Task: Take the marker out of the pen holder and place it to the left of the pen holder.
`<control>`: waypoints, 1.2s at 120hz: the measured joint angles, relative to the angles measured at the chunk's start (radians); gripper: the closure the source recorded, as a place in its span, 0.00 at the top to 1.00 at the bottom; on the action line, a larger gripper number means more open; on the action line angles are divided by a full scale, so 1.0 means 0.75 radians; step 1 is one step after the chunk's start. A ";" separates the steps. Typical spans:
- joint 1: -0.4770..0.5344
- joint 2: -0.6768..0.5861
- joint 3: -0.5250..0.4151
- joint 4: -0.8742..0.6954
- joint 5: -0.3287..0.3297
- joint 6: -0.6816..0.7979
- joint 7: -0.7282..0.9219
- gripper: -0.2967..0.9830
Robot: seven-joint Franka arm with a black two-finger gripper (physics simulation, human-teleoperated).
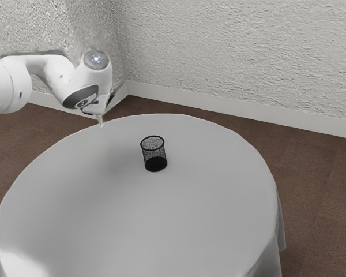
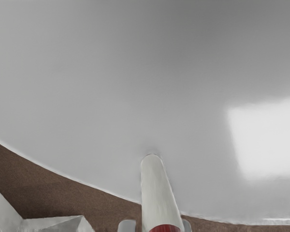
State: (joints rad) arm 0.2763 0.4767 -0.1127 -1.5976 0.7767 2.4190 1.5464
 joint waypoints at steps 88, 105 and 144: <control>-0.044 0.096 0.005 -0.105 0.355 0.044 -0.589 0.39; -0.046 0.077 0.003 -0.116 0.342 0.035 -0.641 0.57; -0.172 -0.617 0.018 -0.084 -0.818 -0.699 -0.775 0.73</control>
State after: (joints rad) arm 0.1473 0.0137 -0.0993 -1.6602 0.1634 1.8950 0.9652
